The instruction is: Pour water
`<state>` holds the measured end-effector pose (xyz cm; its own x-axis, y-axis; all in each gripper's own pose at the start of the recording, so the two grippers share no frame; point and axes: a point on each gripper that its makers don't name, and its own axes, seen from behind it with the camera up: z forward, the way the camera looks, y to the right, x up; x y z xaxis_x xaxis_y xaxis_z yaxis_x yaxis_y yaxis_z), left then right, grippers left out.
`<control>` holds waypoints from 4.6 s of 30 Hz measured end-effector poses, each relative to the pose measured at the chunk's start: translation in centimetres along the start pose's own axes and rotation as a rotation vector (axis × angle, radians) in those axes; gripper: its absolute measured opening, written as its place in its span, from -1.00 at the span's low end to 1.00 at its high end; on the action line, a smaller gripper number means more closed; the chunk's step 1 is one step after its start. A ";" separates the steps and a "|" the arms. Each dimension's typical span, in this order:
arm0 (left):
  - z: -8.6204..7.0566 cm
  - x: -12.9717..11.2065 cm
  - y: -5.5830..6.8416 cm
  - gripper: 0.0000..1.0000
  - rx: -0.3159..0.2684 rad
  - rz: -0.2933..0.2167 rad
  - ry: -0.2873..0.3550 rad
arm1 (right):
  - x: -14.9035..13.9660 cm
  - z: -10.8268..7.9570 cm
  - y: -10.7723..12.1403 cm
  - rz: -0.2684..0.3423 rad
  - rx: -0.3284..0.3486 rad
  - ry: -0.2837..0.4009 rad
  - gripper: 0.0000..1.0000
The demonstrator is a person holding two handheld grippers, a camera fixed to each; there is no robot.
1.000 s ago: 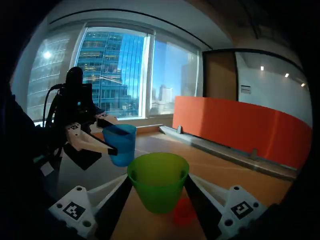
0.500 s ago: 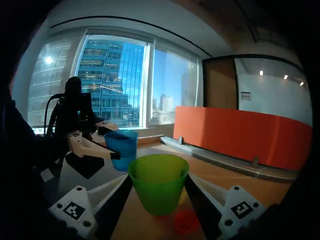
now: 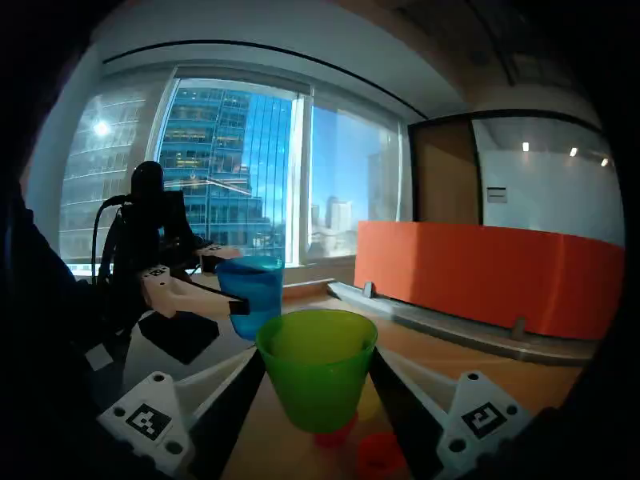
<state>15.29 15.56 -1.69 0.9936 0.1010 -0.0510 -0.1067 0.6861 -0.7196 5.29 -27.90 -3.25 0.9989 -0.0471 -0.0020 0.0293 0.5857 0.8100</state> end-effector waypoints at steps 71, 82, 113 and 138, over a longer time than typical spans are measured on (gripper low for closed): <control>0.7 9.0 -0.1 0.67 0.151 0.798 -0.004 | -0.9 1.4 -6.1 0.023 0.191 -0.003 0.78; 0.8 9.3 0.2 0.67 0.154 0.879 -0.015 | -0.8 1.7 -6.3 0.022 0.194 0.000 0.78; 1.0 10.3 1.0 0.68 0.172 1.040 -0.018 | -0.8 1.5 -6.2 0.010 0.191 0.002 0.77; 1.2 11.6 1.4 0.68 0.183 1.157 -0.007 | -0.8 1.0 -5.9 -0.003 0.181 0.007 0.76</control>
<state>26.66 18.57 -2.49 0.2999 0.7369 -0.6059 -0.9517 0.2753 -0.1362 4.31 -32.15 -7.42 0.9991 -0.0427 -0.0085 0.0261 0.4302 0.9024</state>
